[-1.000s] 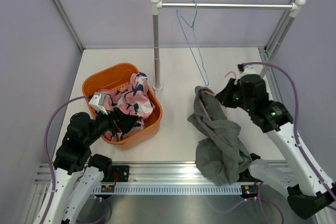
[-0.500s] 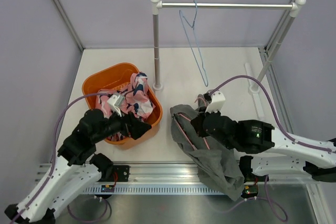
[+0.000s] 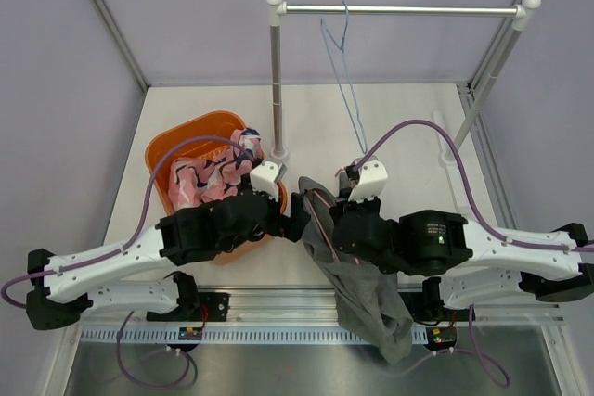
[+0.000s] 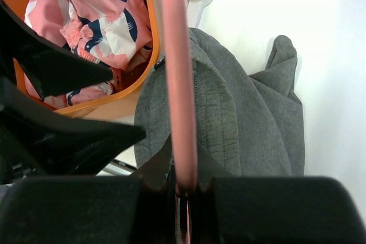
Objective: Remove the shorts from the hanger
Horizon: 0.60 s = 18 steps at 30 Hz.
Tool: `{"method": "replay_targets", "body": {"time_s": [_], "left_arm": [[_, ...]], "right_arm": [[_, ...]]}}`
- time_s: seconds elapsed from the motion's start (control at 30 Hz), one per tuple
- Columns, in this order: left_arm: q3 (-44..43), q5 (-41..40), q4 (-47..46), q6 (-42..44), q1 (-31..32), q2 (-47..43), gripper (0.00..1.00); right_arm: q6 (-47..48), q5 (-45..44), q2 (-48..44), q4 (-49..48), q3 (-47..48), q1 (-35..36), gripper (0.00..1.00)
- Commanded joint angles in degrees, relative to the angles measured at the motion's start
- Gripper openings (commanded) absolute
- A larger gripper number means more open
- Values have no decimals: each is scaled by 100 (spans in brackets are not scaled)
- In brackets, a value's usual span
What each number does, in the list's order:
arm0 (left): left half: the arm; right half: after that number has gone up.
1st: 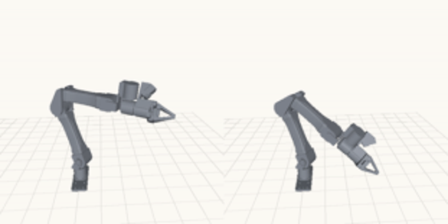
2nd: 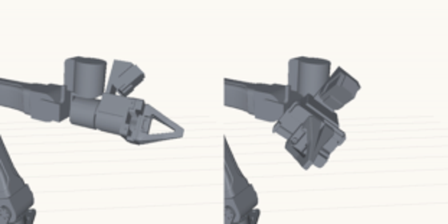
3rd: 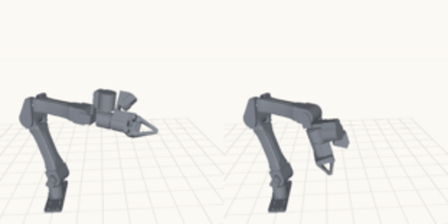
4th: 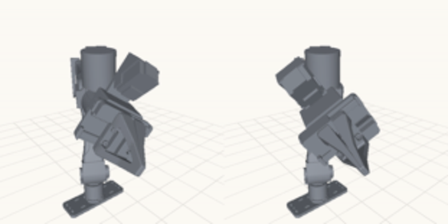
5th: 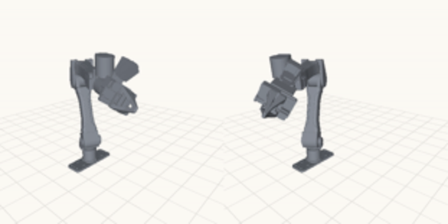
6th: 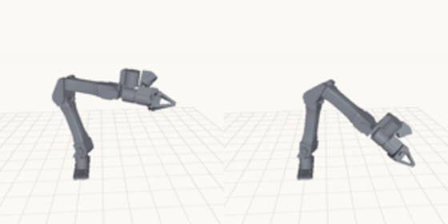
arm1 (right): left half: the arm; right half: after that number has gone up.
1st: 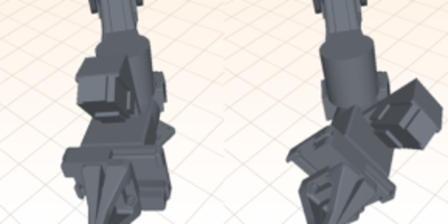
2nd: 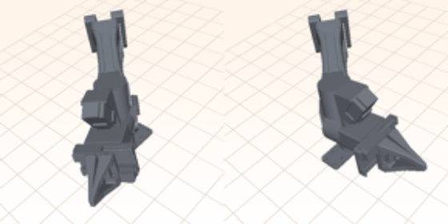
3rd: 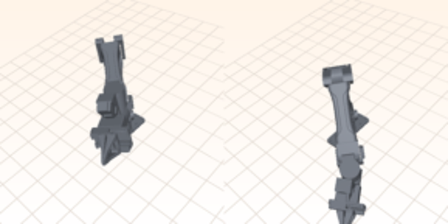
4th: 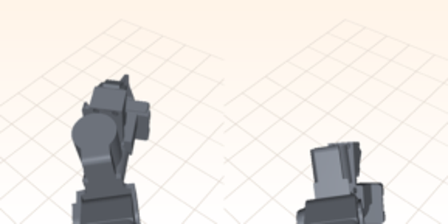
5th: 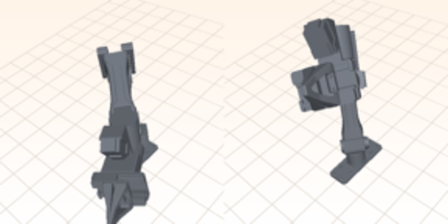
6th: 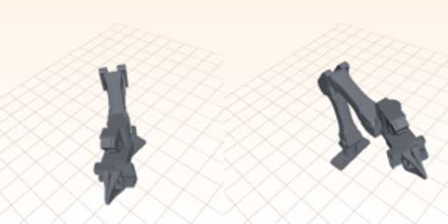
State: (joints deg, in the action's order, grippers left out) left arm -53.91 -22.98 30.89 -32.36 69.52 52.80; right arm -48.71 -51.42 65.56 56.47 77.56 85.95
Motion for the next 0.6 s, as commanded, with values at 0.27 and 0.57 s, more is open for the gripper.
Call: {"method": "replay_targets", "body": {"time_s": [0.27,0.57], "left_arm": [[-1051,-1771,-92,28,132,1277,94],[-1752,-1833,-49,352,-25,1812,2]], "right_arm": [[-253,-553,-456,110,233,194,0],[-166,-545,-781,181,225,246,0]]}}
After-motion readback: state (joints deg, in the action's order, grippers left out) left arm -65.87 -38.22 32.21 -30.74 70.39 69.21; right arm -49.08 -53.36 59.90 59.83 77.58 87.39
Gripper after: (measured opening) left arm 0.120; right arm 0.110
